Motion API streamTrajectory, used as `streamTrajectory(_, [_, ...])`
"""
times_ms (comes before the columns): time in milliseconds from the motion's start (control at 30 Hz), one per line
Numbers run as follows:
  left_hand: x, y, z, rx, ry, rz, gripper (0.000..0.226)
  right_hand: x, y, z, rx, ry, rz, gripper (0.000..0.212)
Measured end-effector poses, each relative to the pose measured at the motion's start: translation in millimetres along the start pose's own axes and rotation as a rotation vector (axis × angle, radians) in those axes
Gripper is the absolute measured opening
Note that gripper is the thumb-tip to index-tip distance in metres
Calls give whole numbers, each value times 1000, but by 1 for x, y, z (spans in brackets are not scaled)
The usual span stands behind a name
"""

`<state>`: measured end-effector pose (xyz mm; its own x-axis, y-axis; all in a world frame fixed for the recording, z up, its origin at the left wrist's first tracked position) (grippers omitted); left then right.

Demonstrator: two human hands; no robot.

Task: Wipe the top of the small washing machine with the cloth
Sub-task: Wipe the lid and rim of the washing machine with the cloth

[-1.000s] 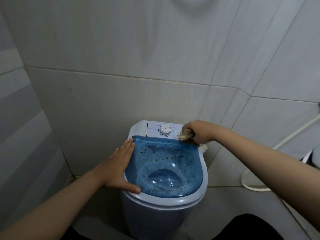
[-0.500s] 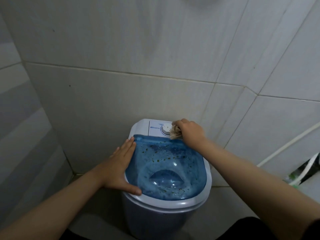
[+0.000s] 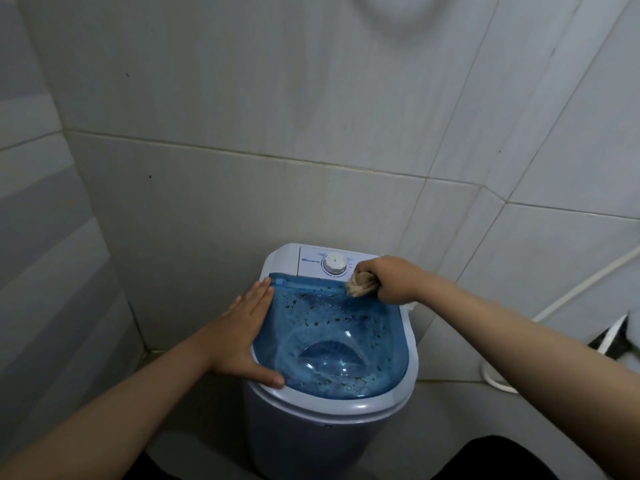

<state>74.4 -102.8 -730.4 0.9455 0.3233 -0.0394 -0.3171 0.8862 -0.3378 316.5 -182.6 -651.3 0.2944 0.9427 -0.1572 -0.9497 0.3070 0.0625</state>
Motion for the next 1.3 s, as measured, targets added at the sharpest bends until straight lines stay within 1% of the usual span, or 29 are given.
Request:
streamTrajectory(33, [0, 0, 0, -1, 1, 0, 145, 3, 1, 9, 67, -8, -7, 36])
streamTrajectory(100, [0, 0, 0, 1, 4, 1, 145, 13, 8, 25, 159, -123, -11, 33])
streamTrajectory(167, [0, 1, -1, 7, 8, 2, 145, 25, 18, 33, 165, -245, -10, 39])
streamTrajectory(233, [0, 1, -2, 5, 5, 4, 145, 39, 29, 33, 109, -298, 1, 46])
streamTrajectory(333, [1, 2, -2, 0, -6, -2, 144, 57, 37, 19, -7, -258, -4, 46])
streamTrajectory(400, [1, 3, -2, 0, -11, -8, 143, 58, 38, 6, -24, -229, -31, 46])
streamTrajectory(567, [2, 5, -2, -12, -21, -19, 143, 45, 37, -12, -64, -333, 4, 60])
streamTrajectory(767, [2, 5, -3, -13, -15, -14, 144, 38, 41, -23, -166, -385, -9, 61])
streamTrajectory(933, [2, 4, -3, -12, -5, -9, 144, 22, 35, -23, -195, -363, 58, 59])
streamTrajectory(1033, [1, 3, -3, -8, -7, -7, 144, 17, 26, -7, -106, -249, 92, 57])
streamTrajectory(1067, [1, 4, -3, -6, -11, -7, 144, 18, 20, 1, -34, -232, 73, 54])
streamTrajectory(1133, [0, 4, -3, -6, -16, -8, 144, 19, 8, 17, 84, -287, 0, 46])
streamTrajectory(1167, [0, 4, -3, -9, -17, -9, 144, 23, 2, 21, 96, -310, -45, 44])
streamTrajectory(1200, [0, 3, -4, -11, -21, -9, 144, 26, 0, 22, 78, -305, -89, 42])
streamTrajectory(1300, [0, 3, -4, -24, -30, -13, 144, 46, 5, 15, -18, -178, -157, 38])
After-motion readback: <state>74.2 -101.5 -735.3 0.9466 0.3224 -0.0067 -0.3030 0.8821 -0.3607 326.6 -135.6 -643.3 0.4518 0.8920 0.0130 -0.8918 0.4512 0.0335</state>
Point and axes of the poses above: each hand's wrist, its own x-axis towards the middle knuckle, its own z-axis out of the back of the hand, y = z × x, the point moved 4 cm from there along x, towards the middle knuckle, and after that the axes turned 6 degrees about -z, right-handed, at the moved point
